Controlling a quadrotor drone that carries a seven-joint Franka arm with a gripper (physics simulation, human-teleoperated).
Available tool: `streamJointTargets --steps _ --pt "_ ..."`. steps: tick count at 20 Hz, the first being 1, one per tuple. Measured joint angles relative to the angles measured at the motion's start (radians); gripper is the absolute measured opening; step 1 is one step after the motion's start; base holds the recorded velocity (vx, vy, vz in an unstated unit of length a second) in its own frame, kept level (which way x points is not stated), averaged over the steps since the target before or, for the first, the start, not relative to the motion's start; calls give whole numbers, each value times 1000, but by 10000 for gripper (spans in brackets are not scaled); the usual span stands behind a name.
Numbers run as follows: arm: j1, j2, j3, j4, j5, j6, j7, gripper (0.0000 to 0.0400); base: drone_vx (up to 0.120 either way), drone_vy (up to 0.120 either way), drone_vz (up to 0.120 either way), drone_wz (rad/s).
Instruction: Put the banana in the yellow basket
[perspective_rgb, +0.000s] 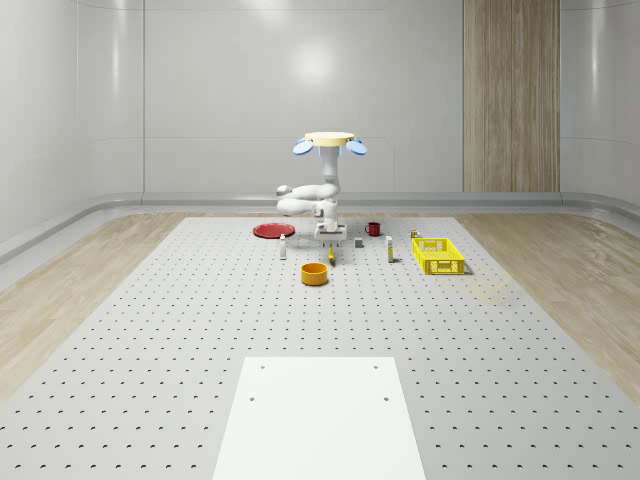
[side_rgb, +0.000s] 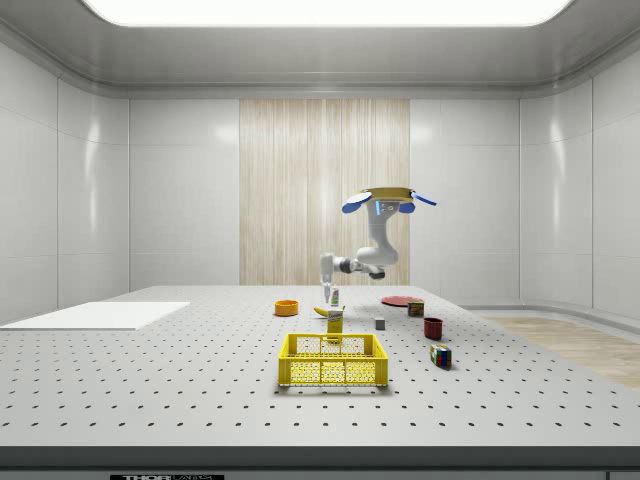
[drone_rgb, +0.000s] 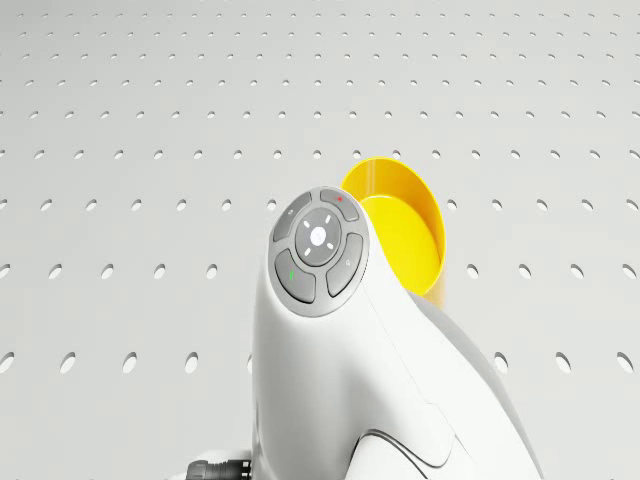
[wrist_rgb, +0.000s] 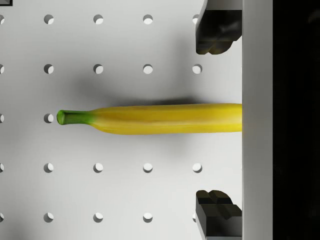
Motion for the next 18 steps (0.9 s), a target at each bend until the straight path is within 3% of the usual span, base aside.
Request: streamJointTargets --steps 11,18 --pt "-13 -35 -141 39 -127 85 -8 400 0 0 0 0" --pt "-27 -39 -180 54 -163 106 -2 400 0 0 0 0"
